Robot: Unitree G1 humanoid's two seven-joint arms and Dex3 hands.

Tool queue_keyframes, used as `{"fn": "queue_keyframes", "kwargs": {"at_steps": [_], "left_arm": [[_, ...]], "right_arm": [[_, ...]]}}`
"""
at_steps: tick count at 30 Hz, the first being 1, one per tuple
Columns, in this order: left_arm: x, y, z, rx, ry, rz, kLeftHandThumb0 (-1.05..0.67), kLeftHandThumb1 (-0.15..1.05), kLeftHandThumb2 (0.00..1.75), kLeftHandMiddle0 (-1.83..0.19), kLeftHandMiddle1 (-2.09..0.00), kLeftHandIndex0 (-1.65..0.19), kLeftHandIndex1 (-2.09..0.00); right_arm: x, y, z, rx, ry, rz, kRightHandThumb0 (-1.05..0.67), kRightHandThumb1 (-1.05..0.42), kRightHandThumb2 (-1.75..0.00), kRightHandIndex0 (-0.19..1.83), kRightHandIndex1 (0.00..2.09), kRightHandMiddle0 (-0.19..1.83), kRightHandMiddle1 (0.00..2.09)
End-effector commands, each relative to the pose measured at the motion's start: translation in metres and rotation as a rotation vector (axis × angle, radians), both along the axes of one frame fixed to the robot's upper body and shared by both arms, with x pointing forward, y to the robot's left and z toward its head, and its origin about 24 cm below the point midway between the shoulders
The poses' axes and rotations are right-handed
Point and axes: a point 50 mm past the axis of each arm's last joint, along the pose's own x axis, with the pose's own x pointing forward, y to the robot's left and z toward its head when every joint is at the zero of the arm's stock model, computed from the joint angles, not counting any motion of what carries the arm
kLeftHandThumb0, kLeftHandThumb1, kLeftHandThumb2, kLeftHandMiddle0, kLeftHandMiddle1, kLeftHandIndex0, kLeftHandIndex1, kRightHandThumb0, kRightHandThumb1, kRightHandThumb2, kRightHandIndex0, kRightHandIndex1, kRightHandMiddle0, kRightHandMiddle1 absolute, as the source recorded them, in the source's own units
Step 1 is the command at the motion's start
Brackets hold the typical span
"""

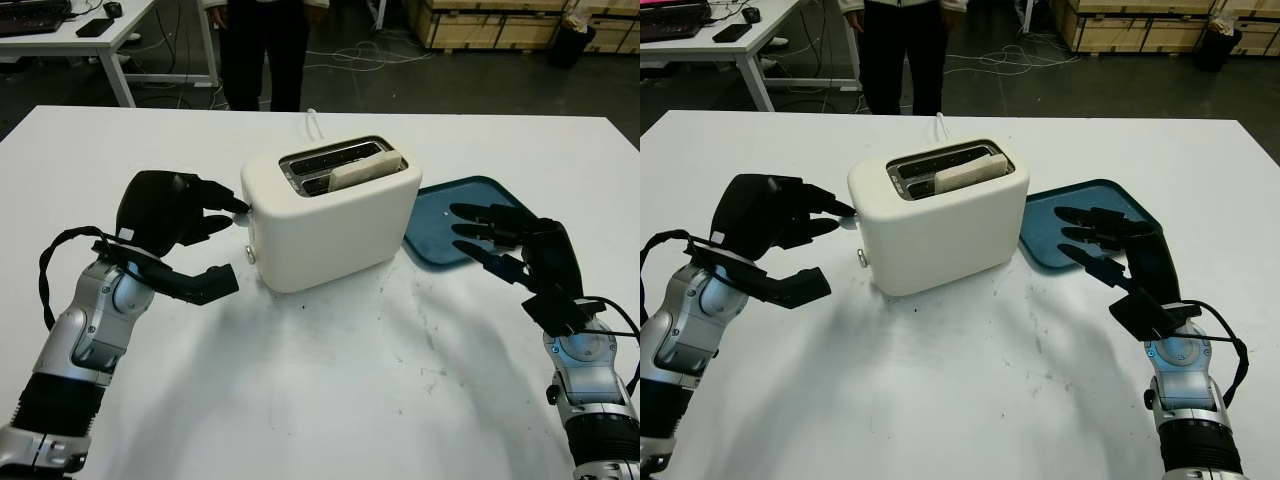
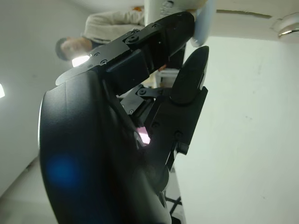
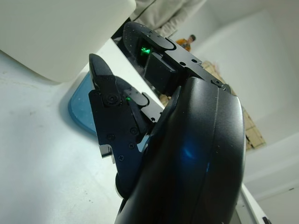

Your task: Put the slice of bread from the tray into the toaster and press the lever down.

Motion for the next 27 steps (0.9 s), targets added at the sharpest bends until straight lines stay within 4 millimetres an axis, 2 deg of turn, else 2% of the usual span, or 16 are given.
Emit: {"fn": "queue_keyframes", "kwargs": {"at_steps": [1, 7, 14, 18, 27], "left_arm": [[-0.005, -0.010, -0.002, 0.000, 0.014, -0.058, -0.17, 0.77, 0.01, -0.98, -1.16, -1.33, -0.02], [-0.007, -0.010, 0.000, 0.033, 0.042, -0.058, -0.15, 0.78, 0.00, -0.98, -1.10, -1.32, -0.01], [-0.002, -0.006, 0.005, 0.161, 0.088, -0.082, -0.15, 0.75, 0.00, -1.03, -1.07, -1.34, -0.02], [0.003, -0.004, 0.006, 0.207, 0.104, -0.084, -0.15, 0.73, 0.00, -1.03, -1.21, -1.36, -0.02], [0.020, 0.000, 0.015, 0.253, 0.138, -0.037, -0.18, 0.76, 0.01, -0.98, -1.24, -1.33, 0.00]], "right_arm": [[-0.001, -0.001, 0.001, 0.020, -0.006, -0.006, -0.19, -0.89, 0.00, 1.02, 0.00, 0.89, 0.00], [-0.001, -0.001, 0.001, 0.025, -0.004, -0.008, -0.19, -0.89, 0.00, 1.01, 0.00, 0.88, 0.00], [-0.002, -0.002, 0.002, 0.021, -0.011, -0.008, -0.18, -0.89, 0.00, 1.02, 0.00, 0.89, 0.00], [-0.003, -0.001, 0.002, 0.017, -0.007, -0.010, -0.19, -0.89, 0.00, 1.01, 0.00, 0.88, 0.00], [-0.004, 0.000, 0.001, 0.014, -0.012, -0.011, -0.19, -0.89, 0.00, 1.02, 0.00, 0.89, 0.00]]}}
